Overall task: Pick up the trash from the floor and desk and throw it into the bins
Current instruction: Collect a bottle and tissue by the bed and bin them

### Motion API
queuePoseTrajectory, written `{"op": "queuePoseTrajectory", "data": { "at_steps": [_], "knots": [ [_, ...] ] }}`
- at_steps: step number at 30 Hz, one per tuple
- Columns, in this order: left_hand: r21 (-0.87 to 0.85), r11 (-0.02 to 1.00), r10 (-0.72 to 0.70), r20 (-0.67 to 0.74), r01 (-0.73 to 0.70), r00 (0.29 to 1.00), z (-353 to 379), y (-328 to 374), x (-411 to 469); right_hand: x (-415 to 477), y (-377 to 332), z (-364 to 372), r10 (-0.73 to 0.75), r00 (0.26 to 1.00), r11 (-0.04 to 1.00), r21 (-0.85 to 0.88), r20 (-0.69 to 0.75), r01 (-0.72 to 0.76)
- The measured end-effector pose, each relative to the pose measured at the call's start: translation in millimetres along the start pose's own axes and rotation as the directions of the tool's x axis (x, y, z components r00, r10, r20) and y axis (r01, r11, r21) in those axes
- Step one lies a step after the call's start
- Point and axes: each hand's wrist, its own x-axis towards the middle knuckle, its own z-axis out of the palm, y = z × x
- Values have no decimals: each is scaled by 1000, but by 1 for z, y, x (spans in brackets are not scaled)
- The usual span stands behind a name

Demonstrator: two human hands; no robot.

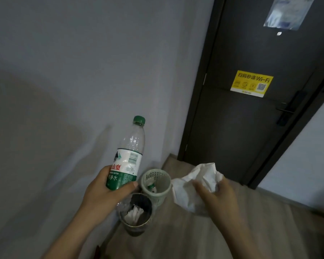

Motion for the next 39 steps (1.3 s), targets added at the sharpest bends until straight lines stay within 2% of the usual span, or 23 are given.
{"op": "queuePoseTrajectory", "data": {
  "at_steps": [11, 19, 23, 27, 32, 36, 39],
  "knots": [
    [79, 983, -163, -76, 169, 984, 68, -44, 179, 220, 75, 101, 137, 967, 991, -29, 213, -134],
    [112, 904, -390, -177, 412, 904, 132, -101, 288, 364, 153, 177, 229, 885, 971, -158, 406, -179],
    [194, 804, -532, -188, 563, 825, 142, -157, 316, 390, 202, 226, 360, 812, 925, -290, 460, -246],
    [289, 690, -657, -133, 663, 742, 150, -220, 333, 394, 253, 273, 481, 731, 866, -392, 484, -310],
    [409, 571, -749, -93, 711, 656, 162, -303, 344, 384, 323, 328, 596, 663, 786, -499, 453, -365],
    [430, 546, -763, -98, 719, 639, 171, -369, 356, 365, 382, 366, 667, 607, 726, -564, 433, -395],
    [416, 518, -798, -79, 748, 597, 181, -413, 360, 353, 423, 395, 685, 582, 706, -596, 438, -382]
  ]
}}
